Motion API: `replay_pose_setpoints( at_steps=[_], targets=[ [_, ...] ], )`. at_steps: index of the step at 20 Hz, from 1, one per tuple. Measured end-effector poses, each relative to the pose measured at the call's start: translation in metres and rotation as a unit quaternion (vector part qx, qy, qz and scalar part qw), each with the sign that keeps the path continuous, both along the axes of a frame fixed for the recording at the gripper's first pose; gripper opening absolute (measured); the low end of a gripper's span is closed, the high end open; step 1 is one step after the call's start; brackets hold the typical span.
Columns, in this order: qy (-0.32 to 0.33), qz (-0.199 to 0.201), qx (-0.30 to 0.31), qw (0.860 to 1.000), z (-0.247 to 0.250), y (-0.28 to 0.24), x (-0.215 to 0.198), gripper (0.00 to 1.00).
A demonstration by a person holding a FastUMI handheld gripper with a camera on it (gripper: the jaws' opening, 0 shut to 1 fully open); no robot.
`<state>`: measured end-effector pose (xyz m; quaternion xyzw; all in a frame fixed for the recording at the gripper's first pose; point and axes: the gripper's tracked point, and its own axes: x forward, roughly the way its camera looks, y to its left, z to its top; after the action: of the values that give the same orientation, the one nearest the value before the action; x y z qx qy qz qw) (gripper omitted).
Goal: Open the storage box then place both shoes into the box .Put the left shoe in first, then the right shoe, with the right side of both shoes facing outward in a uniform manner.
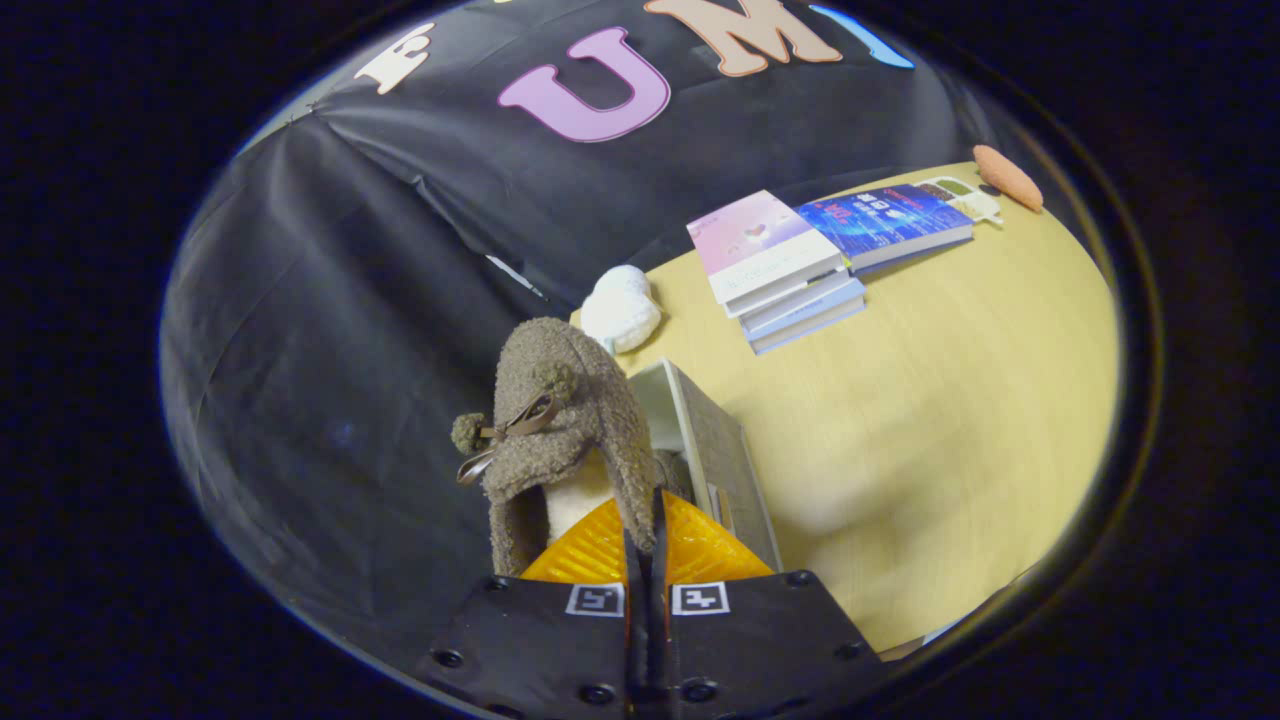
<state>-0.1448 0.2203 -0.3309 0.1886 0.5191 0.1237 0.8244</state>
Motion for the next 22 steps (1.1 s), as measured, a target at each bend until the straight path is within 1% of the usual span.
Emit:
replay_pose_setpoints(
  at_steps=[8, 14, 18, 22],
  targets=[
    [0.027, -0.010, -0.027, 0.999, -0.016, -0.007, -0.020, 0.04],
    [0.025, -0.016, -0.032, 0.999, -0.015, -0.009, -0.020, 0.06],
    [0.017, -0.028, -0.034, 0.999, -0.011, -0.013, -0.018, 0.11],
    [0.012, -0.032, -0.037, 0.999, -0.010, -0.014, -0.017, 0.11]
  ],
)
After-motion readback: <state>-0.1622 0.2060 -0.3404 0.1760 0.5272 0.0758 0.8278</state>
